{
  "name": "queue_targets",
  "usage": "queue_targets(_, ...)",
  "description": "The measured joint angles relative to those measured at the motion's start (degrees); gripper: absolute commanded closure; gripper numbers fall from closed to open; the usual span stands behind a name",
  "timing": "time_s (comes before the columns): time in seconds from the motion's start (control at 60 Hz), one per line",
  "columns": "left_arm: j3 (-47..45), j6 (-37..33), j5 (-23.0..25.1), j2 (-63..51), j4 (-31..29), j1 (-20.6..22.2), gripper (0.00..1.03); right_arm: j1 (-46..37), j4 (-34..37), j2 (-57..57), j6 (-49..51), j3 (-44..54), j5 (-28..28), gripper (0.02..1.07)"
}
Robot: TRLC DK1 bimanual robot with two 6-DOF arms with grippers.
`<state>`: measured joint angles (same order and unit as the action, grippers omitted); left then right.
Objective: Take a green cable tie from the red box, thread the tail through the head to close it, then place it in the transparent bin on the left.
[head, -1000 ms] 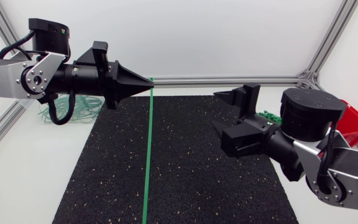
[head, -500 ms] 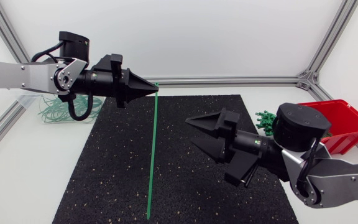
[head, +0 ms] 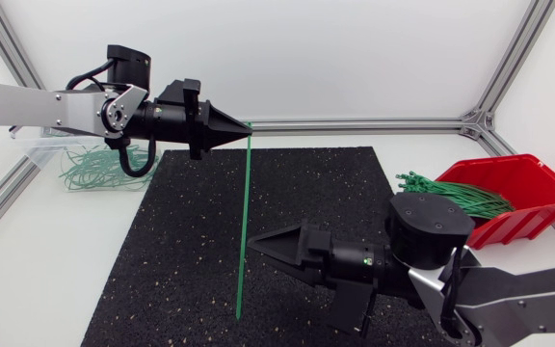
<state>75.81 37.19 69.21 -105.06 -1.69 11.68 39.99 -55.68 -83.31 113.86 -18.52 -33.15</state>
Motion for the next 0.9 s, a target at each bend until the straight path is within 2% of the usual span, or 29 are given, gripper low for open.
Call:
queue_targets(0.067, 0.15, -0.22, 0.0, -0.35, 0.02, -0.04, 1.0, 1.49, 0.0, 0.0, 0.0, 0.0, 0.63, 0.1)
queue_targets(0.2, 0.39, -0.39, 0.0, -0.74, 0.0, -0.39, 1.0, 4.7, 0.2, -0.04, 0.0, 0.0, 3.06, 0.23)
queue_targets(0.267, 0.39, -0.39, 0.0, -0.76, 0.0, -0.61, 1.0, 5.53, 0.2, -0.17, 0.0, 0.0, 3.41, 0.4)
queue_targets(0.317, 0.39, -0.39, 0.0, -0.76, 0.0, -0.66, 1.0, 5.84, 0.2, -0.35, 0.0, 0.0, 3.43, 0.47)
queue_targets(0.417, 0.42, -0.39, 0.0, -0.76, 0.0, -0.63, 1.0, 6.12, 0.2, -0.42, -0.02, 0.0, 3.61, 0.48)
queue_targets(0.5, 0.42, -0.42, 0.0, -0.76, 0.02, -0.63, 1.0, 6.49, 0.22, -0.42, -0.02, 0.0, 3.93, 0.62)
queue_targets(0.55, 0.42, -0.42, 0.0, -0.76, 0.0, -0.63, 1.0, 6.91, 0.2, -0.42, -0.04, 0.0, 4.02, 0.66)
queue_targets(0.683, 0.42, -0.81, 0.0, -0.76, 0.0, -0.61, 1.0, 8.04, 0.2, -0.39, -0.04, 0.0, 4.11, 0.66)
queue_targets(0.783, 0.42, -1.05, 0.0, -0.76, 0.0, -0.52, 1.0, 8.35, 0.2, -0.39, -0.07, 0.0, 4.31, 0.8)
queue_targets(0.9, 0.42, -1.05, 0.0, -0.76, 0.0, -0.37, 1.0, 8.35, 0.2, -0.39, -0.04, 0.0, 4.46, 0.83)
